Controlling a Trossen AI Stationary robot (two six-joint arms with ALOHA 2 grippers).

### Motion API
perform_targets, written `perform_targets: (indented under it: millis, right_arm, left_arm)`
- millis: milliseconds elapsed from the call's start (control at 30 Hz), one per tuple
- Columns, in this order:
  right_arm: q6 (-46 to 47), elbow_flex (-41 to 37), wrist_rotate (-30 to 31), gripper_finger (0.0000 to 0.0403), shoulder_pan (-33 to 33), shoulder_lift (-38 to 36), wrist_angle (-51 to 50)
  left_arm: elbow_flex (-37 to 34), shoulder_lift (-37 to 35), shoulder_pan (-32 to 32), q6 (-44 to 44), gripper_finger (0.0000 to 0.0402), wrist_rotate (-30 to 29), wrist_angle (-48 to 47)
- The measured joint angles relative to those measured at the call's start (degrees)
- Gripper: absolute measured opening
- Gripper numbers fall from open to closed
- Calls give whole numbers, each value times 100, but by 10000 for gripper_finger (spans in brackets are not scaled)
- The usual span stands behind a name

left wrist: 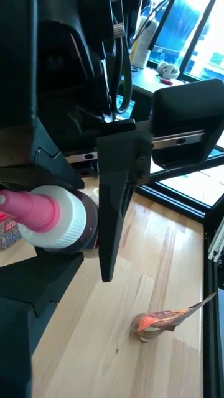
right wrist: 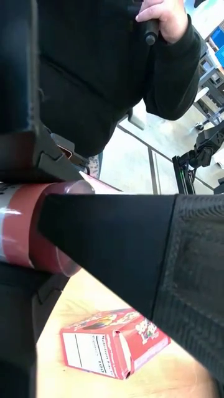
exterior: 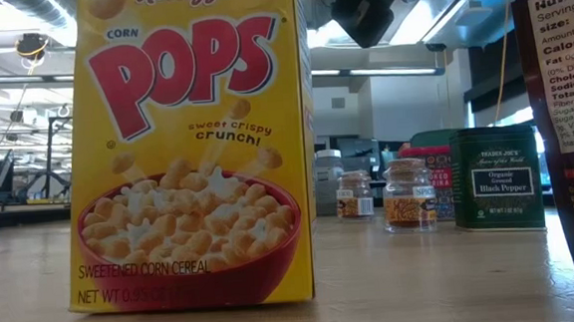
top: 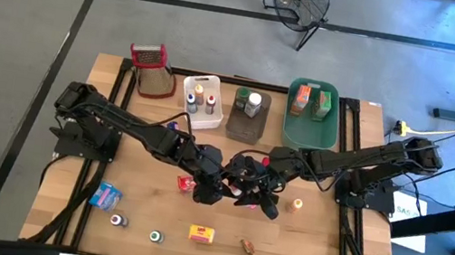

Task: Pick & Place Kitchen Items
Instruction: Put the pink food coloring into the white bin

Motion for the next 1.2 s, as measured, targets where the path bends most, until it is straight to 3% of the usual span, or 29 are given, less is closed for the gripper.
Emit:
perform_targets:
  millis: [233,433,933,1200]
  right_arm:
    - [0,4,38,145,0,0,-41]
    - [133,15,413,151,2,-2,-295]
    - [178,15,461,250,-46,-70,-465]
    - [155,9,474,262,-70,-287,-563]
  left_arm:
    - [0,0,0,-5,149,4,-4]
    - [-11,15,9,-5,149,-10,-65]
    - [-11,13,-30,-111,147,-129,-77]
    - [-11,9,-146,-108,147,-436,-96]
